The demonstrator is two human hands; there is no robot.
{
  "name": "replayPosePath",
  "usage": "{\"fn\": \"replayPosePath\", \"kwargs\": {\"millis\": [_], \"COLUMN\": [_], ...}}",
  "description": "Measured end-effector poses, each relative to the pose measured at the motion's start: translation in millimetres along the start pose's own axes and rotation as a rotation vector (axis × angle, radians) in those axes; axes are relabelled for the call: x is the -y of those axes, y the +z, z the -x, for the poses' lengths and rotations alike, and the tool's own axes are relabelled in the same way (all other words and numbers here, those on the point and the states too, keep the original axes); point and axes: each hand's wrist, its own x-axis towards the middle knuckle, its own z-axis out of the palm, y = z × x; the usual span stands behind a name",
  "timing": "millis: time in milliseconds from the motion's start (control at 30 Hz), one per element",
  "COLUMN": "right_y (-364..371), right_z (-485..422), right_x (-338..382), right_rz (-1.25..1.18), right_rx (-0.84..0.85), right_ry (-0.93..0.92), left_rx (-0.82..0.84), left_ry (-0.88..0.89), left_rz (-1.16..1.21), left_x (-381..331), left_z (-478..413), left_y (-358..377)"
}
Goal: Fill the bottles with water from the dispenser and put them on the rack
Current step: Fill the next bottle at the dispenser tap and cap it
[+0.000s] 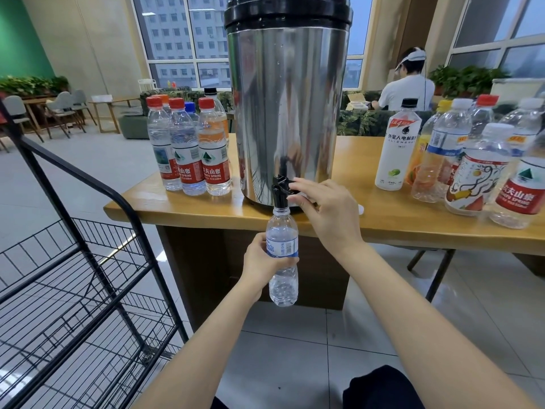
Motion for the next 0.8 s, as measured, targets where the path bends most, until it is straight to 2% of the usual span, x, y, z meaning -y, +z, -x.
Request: {"fn": "replayPosePath", "kwargs": {"millis": [800], "right_y": [1.2], "right_z": [0.9], "right_x": [1.7], "right_rz": [-0.030], "right_rx": [-0.003], "right_ry": [0.021], "left_rx": [-0.009], "left_ry": [-0.005], "left_rz": [0.008], "left_x": [0.2], "left_z": [-1.3], "left_y": [1.3]}}
